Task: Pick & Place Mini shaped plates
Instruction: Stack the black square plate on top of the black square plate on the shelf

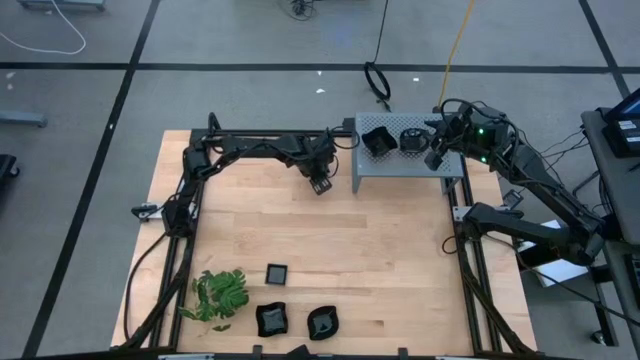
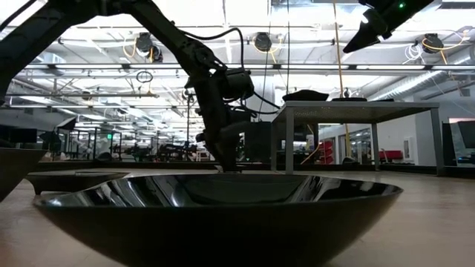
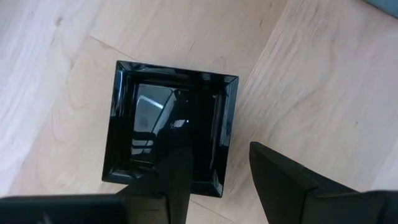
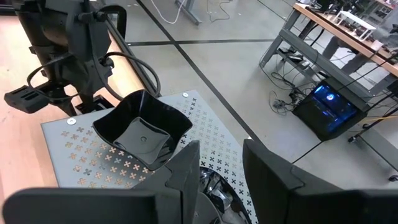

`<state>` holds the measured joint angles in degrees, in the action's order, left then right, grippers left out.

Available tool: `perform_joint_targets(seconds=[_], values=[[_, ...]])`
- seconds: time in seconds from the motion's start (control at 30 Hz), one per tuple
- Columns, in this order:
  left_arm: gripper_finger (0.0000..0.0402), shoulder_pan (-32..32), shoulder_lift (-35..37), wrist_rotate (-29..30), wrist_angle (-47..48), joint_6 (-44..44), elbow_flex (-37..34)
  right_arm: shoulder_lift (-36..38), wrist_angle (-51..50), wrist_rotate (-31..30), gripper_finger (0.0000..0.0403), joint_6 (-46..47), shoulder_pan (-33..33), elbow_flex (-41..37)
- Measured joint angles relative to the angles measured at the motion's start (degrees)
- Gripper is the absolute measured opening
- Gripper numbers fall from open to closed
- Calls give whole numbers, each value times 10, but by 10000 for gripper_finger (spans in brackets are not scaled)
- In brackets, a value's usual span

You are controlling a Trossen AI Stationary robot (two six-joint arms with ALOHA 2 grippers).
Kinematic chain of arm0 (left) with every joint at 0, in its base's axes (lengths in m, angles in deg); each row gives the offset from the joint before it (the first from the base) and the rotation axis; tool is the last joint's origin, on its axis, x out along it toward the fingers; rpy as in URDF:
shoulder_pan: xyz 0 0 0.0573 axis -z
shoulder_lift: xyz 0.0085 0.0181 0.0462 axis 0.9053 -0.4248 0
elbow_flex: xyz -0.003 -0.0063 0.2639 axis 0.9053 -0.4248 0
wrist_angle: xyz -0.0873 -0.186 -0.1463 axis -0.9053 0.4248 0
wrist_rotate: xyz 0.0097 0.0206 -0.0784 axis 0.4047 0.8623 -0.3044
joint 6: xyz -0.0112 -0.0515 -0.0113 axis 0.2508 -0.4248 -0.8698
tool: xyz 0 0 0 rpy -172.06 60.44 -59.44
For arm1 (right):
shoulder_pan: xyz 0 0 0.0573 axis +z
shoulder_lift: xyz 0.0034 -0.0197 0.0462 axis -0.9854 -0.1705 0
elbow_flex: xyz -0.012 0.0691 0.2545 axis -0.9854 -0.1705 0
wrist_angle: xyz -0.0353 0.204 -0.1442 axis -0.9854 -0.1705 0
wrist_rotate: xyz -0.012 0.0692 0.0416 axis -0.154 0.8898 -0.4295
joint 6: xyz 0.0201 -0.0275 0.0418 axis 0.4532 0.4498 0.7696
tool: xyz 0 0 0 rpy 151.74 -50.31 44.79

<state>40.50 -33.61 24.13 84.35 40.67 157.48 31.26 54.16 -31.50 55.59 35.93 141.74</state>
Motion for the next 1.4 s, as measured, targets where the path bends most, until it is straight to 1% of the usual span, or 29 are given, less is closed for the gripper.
perform_joint_targets(seconds=[0.13,0.2,0.37,0.47,0.53,0.6,0.67,0.8,0.9,1.0,1.1,1.17,1.27,1.33,1.4], values=[[161,2,0,-1,23,2,0,0,0,0,111,-2,0,0],[148,4,0,-11,42,2,0,0,0,0,111,-2,0,0],[81,21,0,-29,81,-3,1,0,0,0,110,-2,0,0],[34,37,0,-43,82,-19,1,0,0,0,109,-2,0,0],[12,51,0,-55,80,-33,2,0,0,0,109,-2,0,0],[12,68,0,-65,79,-42,2,0,0,0,109,-2,0,0],[21,88,0,-73,79,-44,2,0,0,0,108,-2,0,0],[28,135,-1,-76,80,-42,2,0,0,0,105,-2,0,0],[23,170,-1,-76,77,-17,1,0,0,0,105,-2,0,0],[13,203,-2,-76,54,11,1,0,0,0,104,3,0,0],[8,231,-3,-76,16,26,0,-1,0,6,104,50,0,0],[10,249,-4,-75,-15,38,-1,-4,1,31,104,78,1,0],[18,273,-5,-72,-77,72,-1,-3,21,84,104,90,1,-16],[18,286,-5,-49,-107,90,-1,-2,42,111,104,91,1,-34],[14,297,-5,-11,-120,90,-1,-2,55,122,104,88,2,-47]])
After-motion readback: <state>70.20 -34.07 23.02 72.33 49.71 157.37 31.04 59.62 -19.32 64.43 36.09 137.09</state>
